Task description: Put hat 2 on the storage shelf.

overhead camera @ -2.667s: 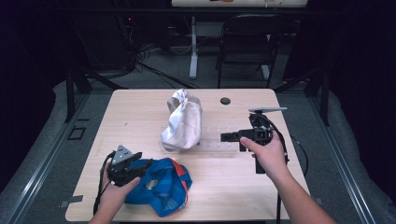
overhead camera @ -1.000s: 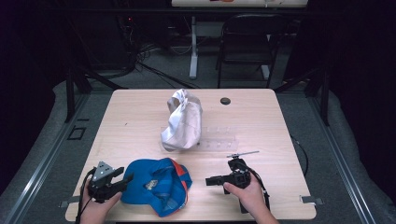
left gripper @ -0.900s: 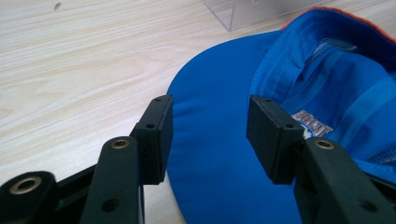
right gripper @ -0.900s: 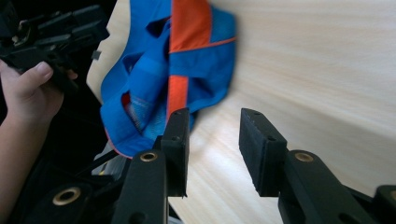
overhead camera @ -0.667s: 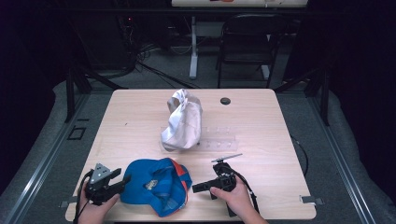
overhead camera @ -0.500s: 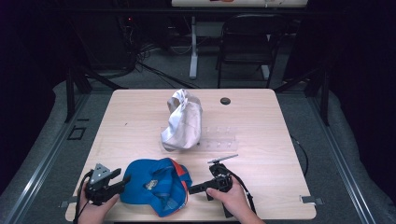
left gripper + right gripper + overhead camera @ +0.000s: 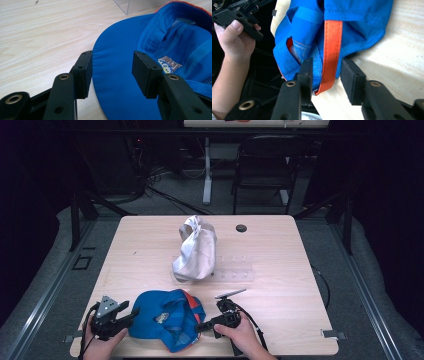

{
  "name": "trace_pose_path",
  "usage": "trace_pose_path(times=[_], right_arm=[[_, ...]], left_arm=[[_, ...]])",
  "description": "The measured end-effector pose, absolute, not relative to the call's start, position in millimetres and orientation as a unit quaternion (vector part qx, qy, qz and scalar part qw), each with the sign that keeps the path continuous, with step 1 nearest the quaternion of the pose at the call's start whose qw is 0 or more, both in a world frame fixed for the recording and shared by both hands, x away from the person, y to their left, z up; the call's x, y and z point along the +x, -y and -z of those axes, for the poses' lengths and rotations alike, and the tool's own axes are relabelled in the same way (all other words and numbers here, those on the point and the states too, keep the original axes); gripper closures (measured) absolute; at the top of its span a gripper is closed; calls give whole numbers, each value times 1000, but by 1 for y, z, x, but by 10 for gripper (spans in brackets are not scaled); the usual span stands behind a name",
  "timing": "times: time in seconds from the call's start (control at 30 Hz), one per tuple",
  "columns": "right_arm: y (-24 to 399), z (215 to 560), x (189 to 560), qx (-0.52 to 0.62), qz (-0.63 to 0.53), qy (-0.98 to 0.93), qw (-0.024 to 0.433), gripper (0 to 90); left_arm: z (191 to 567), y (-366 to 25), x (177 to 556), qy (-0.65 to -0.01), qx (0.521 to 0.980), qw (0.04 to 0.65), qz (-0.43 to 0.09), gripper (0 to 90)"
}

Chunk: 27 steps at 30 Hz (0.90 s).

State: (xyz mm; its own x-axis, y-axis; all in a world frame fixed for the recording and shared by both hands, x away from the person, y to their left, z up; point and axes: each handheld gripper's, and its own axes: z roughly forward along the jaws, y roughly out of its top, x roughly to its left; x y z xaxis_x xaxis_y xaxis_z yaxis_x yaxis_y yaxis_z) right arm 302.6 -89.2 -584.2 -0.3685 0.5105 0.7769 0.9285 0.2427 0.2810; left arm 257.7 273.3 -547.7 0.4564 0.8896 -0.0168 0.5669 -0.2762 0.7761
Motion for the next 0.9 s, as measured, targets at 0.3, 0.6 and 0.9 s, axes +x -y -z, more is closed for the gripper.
trace_pose_path(times=[0.3,0.6,0.9], right_arm=[[96,580,304,-511,390,711,286,770],[105,572,304,-518,407,700,276,778],[119,561,303,-519,422,688,284,779]], left_arm=[[548,-273,257,-473,769,370,-220,514],[547,-274,257,-472,769,370,-222,514],[547,-274,257,-472,768,371,-223,513]])
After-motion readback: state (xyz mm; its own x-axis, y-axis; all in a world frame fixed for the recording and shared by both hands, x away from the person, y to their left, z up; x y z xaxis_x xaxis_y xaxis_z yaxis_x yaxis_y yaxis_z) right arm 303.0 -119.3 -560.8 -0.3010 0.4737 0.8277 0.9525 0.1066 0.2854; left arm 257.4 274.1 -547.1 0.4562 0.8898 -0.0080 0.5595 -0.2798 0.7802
